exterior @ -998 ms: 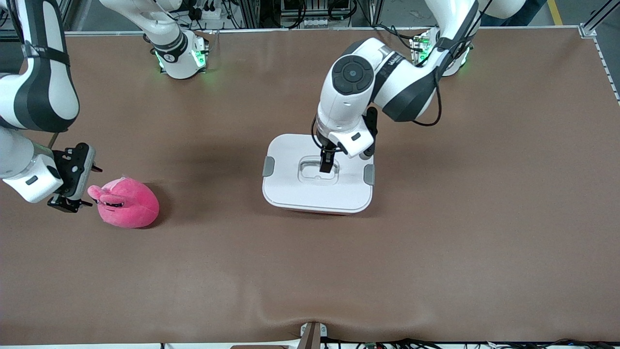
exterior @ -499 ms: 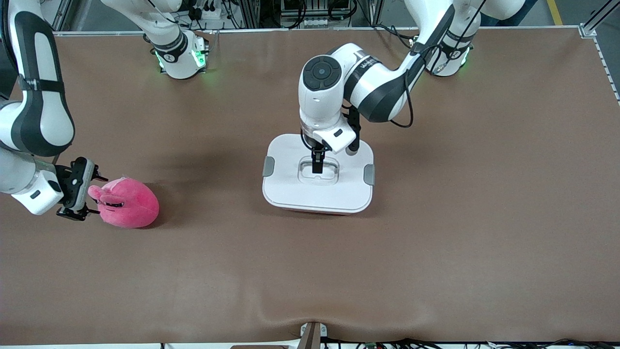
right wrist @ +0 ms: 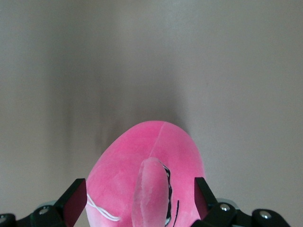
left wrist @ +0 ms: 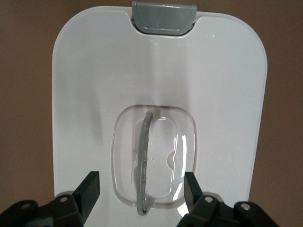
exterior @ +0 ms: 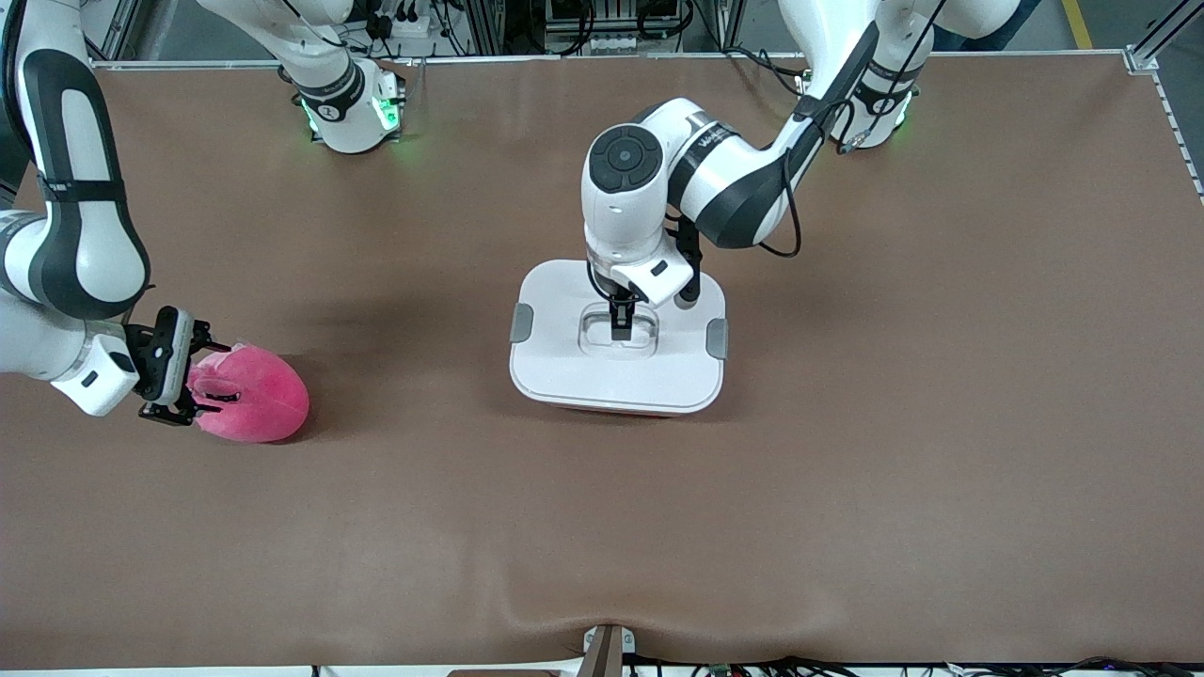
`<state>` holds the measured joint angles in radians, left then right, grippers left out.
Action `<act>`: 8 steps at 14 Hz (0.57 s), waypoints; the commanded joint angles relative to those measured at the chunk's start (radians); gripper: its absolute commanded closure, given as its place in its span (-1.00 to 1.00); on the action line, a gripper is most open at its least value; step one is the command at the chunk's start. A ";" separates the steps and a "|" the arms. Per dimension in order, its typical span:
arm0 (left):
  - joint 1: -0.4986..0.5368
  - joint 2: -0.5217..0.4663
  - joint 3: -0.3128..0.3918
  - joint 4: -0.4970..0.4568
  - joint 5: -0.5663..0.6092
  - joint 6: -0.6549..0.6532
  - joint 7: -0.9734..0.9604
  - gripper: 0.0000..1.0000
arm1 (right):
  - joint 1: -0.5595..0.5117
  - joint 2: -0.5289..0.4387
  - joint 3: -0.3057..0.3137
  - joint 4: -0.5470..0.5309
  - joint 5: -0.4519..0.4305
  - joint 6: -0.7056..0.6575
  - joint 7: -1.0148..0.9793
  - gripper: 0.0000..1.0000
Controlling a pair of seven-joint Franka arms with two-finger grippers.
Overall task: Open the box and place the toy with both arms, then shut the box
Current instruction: 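Grasp the lid handle with the left gripper while the right gripper grasps the toy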
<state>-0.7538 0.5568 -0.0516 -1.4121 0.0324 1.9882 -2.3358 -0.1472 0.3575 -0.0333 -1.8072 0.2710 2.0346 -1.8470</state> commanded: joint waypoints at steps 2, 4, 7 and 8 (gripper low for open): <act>-0.006 0.026 0.002 0.019 0.043 0.009 -0.014 -0.54 | -0.023 -0.012 0.012 -0.035 0.033 0.029 -0.047 -1.00; -0.007 0.028 0.002 0.018 0.063 0.029 -0.017 -0.54 | -0.026 -0.003 0.013 -0.038 0.037 0.055 -0.092 -1.00; -0.010 0.046 0.002 0.018 0.064 0.052 -0.037 -0.52 | -0.035 0.020 0.012 -0.038 0.108 0.056 -0.144 -0.84; -0.010 0.049 0.002 0.016 0.064 0.055 -0.039 -0.45 | -0.041 0.026 0.012 -0.038 0.120 0.056 -0.156 -0.53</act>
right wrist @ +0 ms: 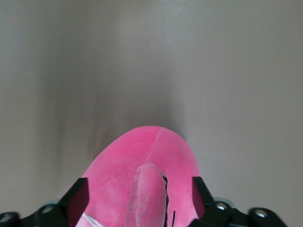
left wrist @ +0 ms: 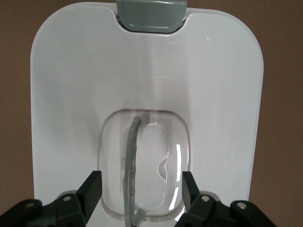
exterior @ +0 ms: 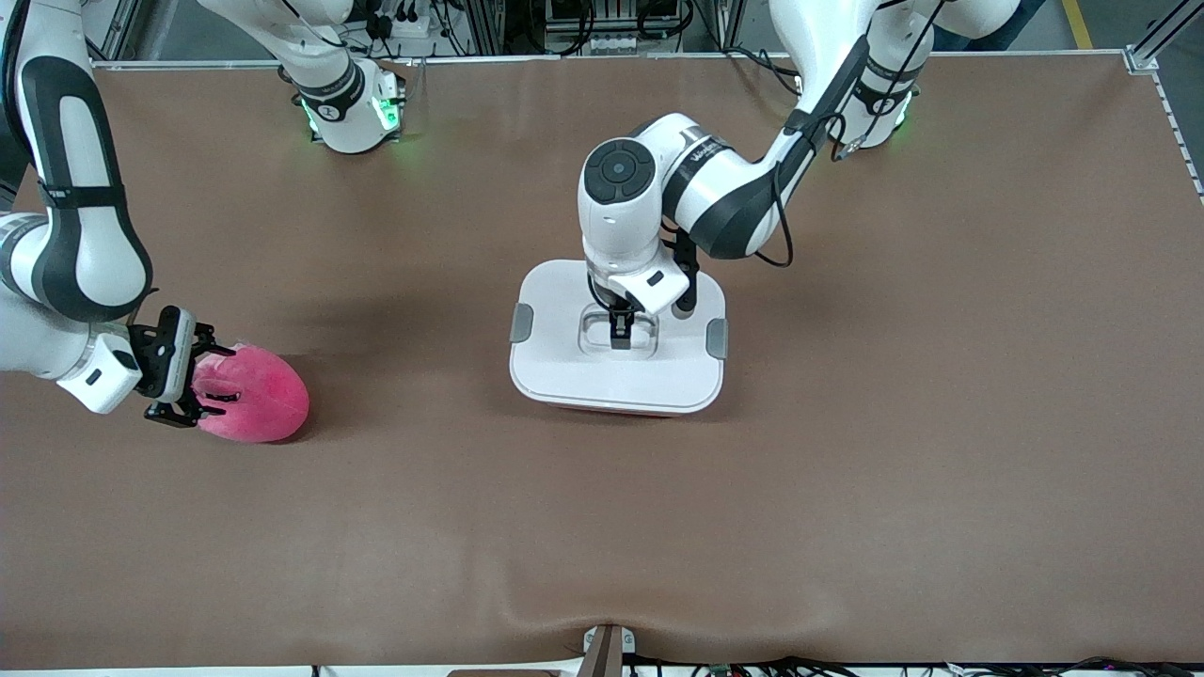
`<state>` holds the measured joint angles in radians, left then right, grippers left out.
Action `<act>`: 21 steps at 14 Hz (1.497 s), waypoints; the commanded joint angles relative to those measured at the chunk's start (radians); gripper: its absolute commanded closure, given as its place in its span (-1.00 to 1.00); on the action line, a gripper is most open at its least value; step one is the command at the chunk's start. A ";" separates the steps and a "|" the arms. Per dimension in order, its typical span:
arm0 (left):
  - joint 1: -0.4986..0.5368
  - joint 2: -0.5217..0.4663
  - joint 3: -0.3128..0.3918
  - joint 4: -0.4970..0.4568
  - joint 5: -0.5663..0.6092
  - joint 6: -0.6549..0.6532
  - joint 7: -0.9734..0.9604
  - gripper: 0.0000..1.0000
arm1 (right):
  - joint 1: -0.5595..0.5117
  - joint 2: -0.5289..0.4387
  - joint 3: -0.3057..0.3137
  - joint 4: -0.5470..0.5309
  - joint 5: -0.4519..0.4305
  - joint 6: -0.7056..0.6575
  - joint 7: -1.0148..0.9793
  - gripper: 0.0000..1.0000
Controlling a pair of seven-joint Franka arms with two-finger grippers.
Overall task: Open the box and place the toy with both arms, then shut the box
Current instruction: 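Grasp the lid handle with the left gripper while the right gripper grasps the toy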
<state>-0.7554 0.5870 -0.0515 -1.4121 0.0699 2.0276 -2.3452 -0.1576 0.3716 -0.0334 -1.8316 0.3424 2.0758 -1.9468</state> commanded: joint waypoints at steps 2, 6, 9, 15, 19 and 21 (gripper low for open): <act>-0.008 0.022 0.002 0.009 0.027 0.028 -0.029 -0.39 | -0.039 0.017 0.012 -0.012 0.060 0.014 -0.064 0.41; -0.007 0.024 0.002 0.005 0.030 0.036 -0.029 -0.08 | -0.056 0.015 0.013 -0.009 0.075 0.007 -0.064 1.00; -0.007 0.024 0.002 0.001 0.033 0.037 -0.029 0.05 | -0.057 0.012 0.012 -0.002 0.075 0.006 -0.066 1.00; -0.005 0.024 0.002 0.001 0.033 0.039 -0.029 0.30 | -0.042 -0.005 0.015 0.055 0.061 0.003 -0.130 1.00; -0.005 0.024 0.001 -0.002 0.033 0.039 -0.029 0.43 | -0.016 -0.011 0.015 0.087 0.003 0.003 -0.127 1.00; -0.005 0.024 0.001 -0.002 0.033 0.039 -0.029 0.53 | -0.016 -0.014 0.015 0.089 0.003 0.003 -0.127 1.00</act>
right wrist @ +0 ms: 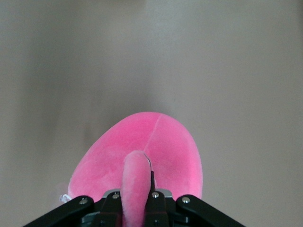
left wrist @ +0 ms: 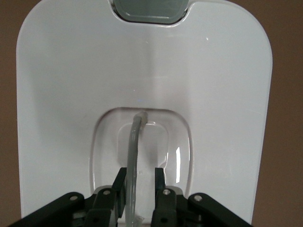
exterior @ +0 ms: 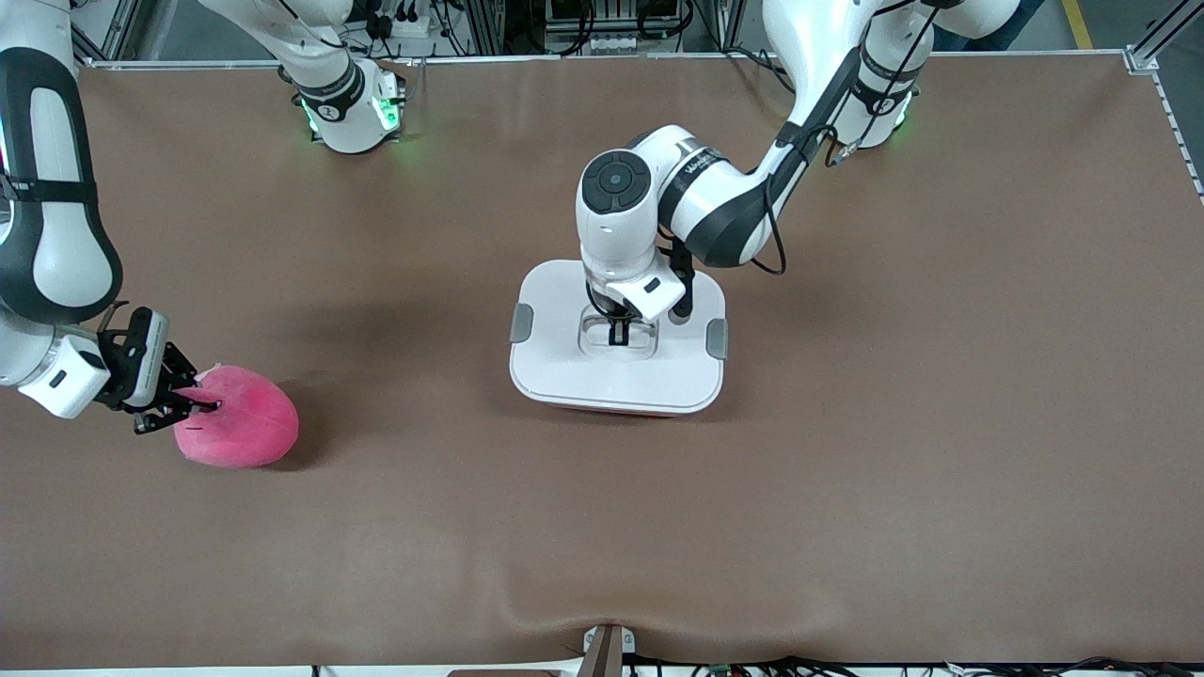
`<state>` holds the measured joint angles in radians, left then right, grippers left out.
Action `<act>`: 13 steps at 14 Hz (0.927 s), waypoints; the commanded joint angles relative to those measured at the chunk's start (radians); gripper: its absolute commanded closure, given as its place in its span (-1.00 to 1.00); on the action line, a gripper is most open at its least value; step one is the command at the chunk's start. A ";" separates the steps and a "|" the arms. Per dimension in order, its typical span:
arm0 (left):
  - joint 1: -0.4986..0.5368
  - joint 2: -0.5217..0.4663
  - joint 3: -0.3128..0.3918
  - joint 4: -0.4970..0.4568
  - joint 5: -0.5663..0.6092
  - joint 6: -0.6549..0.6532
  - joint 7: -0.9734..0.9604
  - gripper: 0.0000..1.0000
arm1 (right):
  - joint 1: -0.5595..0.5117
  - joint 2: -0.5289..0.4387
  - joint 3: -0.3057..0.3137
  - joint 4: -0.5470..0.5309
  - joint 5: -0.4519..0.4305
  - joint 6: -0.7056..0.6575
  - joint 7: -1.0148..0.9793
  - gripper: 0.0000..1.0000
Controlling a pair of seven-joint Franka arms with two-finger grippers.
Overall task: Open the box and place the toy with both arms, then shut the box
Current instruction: 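Grasp the lid handle with the left gripper while the right gripper grasps the toy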
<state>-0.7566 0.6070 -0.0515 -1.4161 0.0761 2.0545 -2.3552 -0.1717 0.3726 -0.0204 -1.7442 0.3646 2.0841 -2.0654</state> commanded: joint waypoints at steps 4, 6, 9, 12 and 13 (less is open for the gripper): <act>-0.004 0.003 0.001 0.002 0.027 0.010 -0.019 0.65 | 0.004 -0.032 0.000 0.000 -0.021 -0.006 0.007 1.00; -0.004 0.003 0.001 0.002 0.027 0.010 -0.019 0.74 | 0.001 -0.038 0.000 -0.001 -0.021 -0.010 0.053 1.00; -0.003 0.003 0.001 0.002 0.025 0.010 -0.019 0.84 | 0.004 -0.067 -0.001 -0.001 -0.021 -0.054 0.221 1.00; -0.004 0.002 0.001 0.000 0.025 0.010 -0.018 0.87 | 0.026 -0.096 0.000 0.000 -0.021 -0.085 0.393 1.00; -0.004 0.002 -0.001 0.000 0.025 0.010 -0.018 0.92 | 0.026 -0.103 0.000 0.002 -0.021 -0.108 0.454 1.00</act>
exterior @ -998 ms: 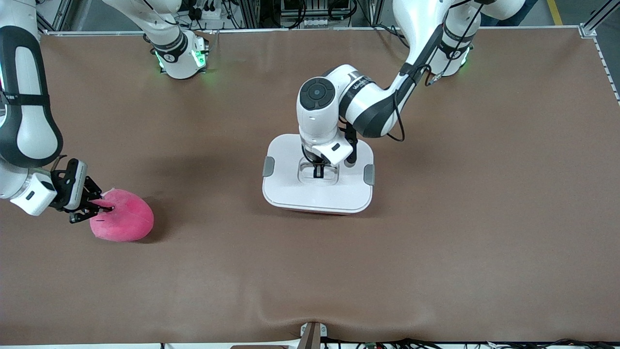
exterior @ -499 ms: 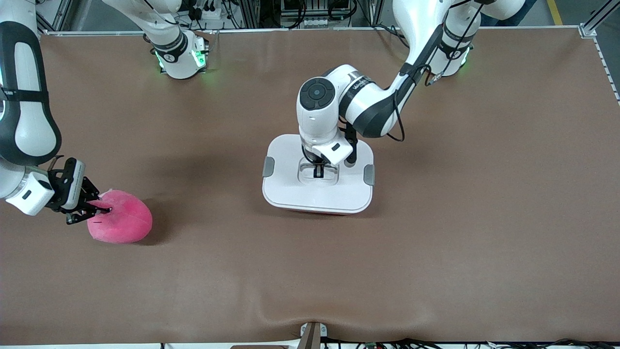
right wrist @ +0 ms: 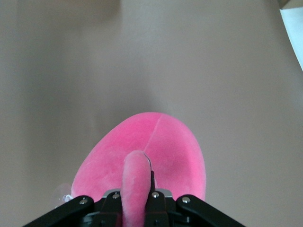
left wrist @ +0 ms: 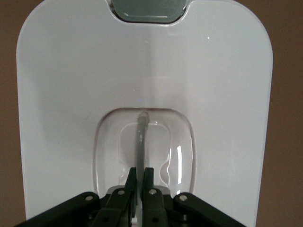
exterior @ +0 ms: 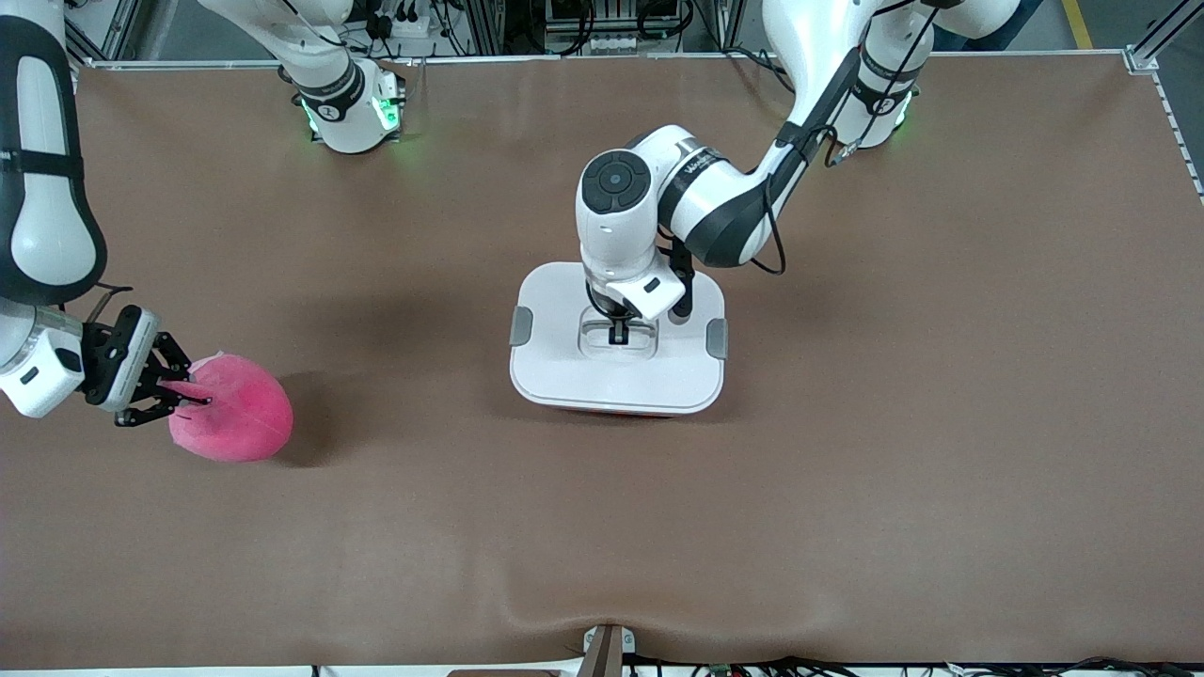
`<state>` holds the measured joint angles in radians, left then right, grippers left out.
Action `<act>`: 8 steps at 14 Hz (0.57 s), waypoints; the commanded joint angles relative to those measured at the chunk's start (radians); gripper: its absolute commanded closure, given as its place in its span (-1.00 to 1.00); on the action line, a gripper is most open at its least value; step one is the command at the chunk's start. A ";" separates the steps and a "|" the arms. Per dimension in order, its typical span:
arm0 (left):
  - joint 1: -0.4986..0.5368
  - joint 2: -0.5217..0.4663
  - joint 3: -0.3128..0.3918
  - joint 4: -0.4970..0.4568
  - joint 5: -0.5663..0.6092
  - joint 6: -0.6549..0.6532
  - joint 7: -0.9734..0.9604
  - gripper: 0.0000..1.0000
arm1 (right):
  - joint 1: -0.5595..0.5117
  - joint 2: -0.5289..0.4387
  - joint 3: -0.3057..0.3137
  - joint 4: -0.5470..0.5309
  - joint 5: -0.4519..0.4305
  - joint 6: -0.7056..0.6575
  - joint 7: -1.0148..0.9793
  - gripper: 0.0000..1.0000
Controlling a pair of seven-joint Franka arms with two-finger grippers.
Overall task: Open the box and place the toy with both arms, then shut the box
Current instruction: 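Lift the lid with the left gripper while the right gripper carries the toy over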
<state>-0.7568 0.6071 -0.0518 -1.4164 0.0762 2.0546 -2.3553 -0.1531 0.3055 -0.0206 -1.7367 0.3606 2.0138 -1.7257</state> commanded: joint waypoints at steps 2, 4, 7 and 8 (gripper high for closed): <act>-0.004 -0.001 0.000 0.001 0.025 0.010 -0.018 0.95 | 0.007 -0.051 0.002 -0.004 -0.017 -0.061 0.240 1.00; -0.004 -0.003 0.000 0.001 0.025 0.010 -0.012 1.00 | 0.007 -0.071 0.004 -0.004 -0.014 -0.072 0.378 1.00; -0.006 -0.003 -0.002 0.002 0.025 0.009 -0.004 1.00 | 0.021 -0.083 0.004 0.015 -0.012 -0.164 0.598 1.00; -0.004 -0.006 -0.002 0.001 0.025 0.006 -0.004 1.00 | 0.027 -0.083 0.004 0.020 -0.011 -0.179 0.654 1.00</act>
<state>-0.7569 0.6071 -0.0521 -1.4163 0.0763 2.0549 -2.3546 -0.1354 0.2399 -0.0200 -1.7307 0.3596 1.8768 -1.1946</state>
